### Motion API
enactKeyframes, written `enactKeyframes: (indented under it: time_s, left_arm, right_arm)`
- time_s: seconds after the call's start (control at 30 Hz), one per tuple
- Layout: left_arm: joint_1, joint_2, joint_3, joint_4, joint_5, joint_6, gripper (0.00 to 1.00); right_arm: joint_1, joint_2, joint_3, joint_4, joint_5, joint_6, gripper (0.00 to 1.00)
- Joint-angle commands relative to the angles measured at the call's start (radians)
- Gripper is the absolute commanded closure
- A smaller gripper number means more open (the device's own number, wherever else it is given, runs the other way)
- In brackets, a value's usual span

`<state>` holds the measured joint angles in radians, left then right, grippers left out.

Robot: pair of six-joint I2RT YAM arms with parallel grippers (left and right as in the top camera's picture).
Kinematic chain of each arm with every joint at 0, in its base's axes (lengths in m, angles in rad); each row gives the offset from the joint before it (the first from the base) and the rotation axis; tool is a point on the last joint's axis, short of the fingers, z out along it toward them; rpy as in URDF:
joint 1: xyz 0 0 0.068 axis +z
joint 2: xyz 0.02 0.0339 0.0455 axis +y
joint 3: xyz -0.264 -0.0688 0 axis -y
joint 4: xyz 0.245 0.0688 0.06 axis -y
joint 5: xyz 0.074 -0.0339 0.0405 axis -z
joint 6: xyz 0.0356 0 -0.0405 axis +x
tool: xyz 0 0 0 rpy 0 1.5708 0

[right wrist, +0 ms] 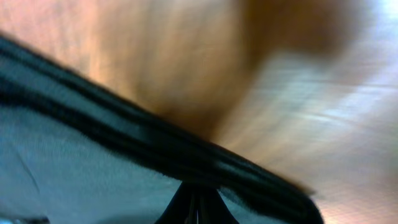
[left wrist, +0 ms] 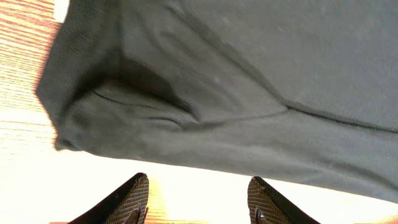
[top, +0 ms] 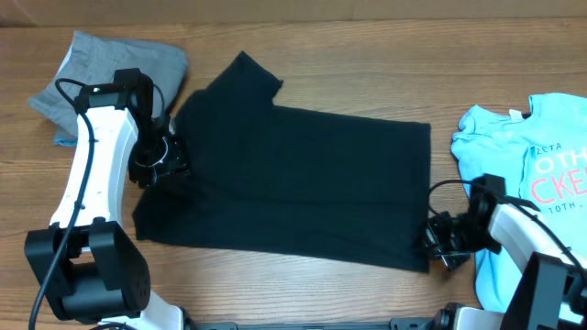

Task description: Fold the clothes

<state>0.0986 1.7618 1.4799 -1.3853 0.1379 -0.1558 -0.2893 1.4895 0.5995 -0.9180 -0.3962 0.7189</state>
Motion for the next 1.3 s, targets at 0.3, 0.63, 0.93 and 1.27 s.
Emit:
enactKeyframes:
  time_s: [0.3, 0.63, 0.93, 1.27]
  left_arm:
    - [0.005, -0.014, 0.023, 0.035, 0.095, 0.056, 0.35]
    - [-0.042, -0.012, 0.097, 0.241, 0.402, 0.317, 0.12]
    - [-0.219, 0.167, 0.394, 0.32, 0.068, 0.333, 0.07]
    - [-0.241, 0.551, 0.67, 0.501, 0.068, 0.32, 0.14]
  right_arm:
    - [-0.126, 0.006, 0.081, -0.066, 0.101, -0.194, 0.92]
    - [-0.125, -0.113, 0.379, -0.189, -0.164, -0.448, 0.68]
    - [-0.125, -0.143, 0.507, -0.191, -0.189, -0.461, 0.55]
    - [-0.125, -0.143, 0.507, -0.198, -0.189, -0.461, 0.55]
